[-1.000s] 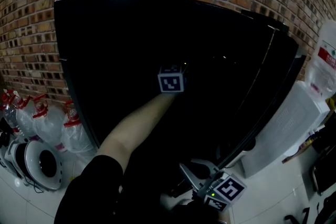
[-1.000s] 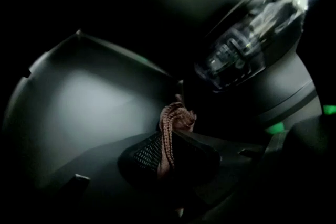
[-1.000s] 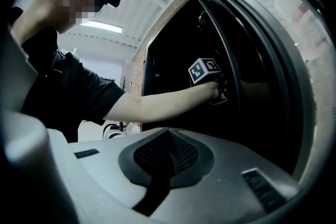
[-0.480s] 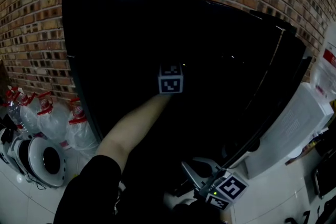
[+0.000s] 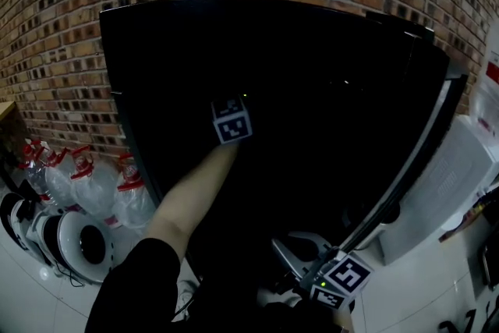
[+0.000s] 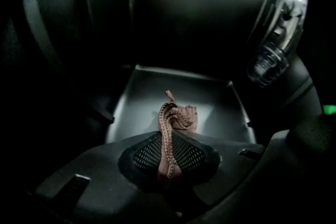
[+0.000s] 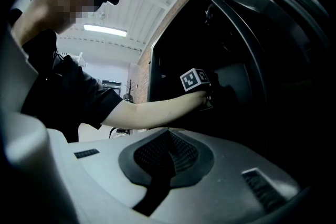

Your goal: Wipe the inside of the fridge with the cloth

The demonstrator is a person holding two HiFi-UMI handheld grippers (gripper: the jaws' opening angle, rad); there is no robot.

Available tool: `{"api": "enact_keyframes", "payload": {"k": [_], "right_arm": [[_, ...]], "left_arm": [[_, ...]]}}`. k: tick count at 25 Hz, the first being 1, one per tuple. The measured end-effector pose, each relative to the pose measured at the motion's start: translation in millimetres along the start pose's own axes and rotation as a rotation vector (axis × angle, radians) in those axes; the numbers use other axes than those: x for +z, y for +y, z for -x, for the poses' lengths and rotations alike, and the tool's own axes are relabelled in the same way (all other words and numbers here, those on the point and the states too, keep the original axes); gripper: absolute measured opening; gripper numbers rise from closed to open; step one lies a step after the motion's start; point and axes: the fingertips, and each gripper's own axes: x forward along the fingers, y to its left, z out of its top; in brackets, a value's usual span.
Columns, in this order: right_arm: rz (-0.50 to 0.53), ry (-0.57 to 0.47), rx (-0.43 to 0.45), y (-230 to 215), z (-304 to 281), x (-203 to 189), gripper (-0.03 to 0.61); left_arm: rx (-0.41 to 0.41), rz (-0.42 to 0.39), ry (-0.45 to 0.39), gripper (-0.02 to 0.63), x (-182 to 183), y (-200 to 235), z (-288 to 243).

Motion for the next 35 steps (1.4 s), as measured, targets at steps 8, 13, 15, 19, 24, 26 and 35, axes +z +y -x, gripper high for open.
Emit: {"api": "enact_keyframes", "payload": {"k": [8, 13, 15, 19, 24, 26, 35], "right_arm": [[0.007, -0.016, 0.019, 4, 4, 5, 0.004], [0.014, 0.0, 0.012, 3, 12, 8, 0.003], [0.009, 0.002, 0.003, 2, 16, 7, 0.003], [0.007, 0.003, 0.003, 2, 16, 3, 0.003], [-0.024, -0.014, 0.0, -1, 22, -1, 0.003], [-0.05, -0.025, 0.007, -2, 24, 0, 0.003], [-0.078, -0.01, 0.0, -5, 27, -12, 0.003]], "left_arm": [[0.083, -0.019, 0.021, 0.048, -1, 29, 4], [0.141, -0.033, 0.044, 0.048, -5, 45, 5], [0.165, -0.068, 0.045, 0.048, -7, 47, 6], [0.235, -0.09, 0.024, 0.048, -2, 53, 10], [0.146, 0.06, -0.021, 0.048, 1, 42, 22], [0.04, 0.09, -0.039, 0.048, 2, 16, 32], [-0.296, 0.264, 0.074, 0.048, -64, -103, 57]]}}
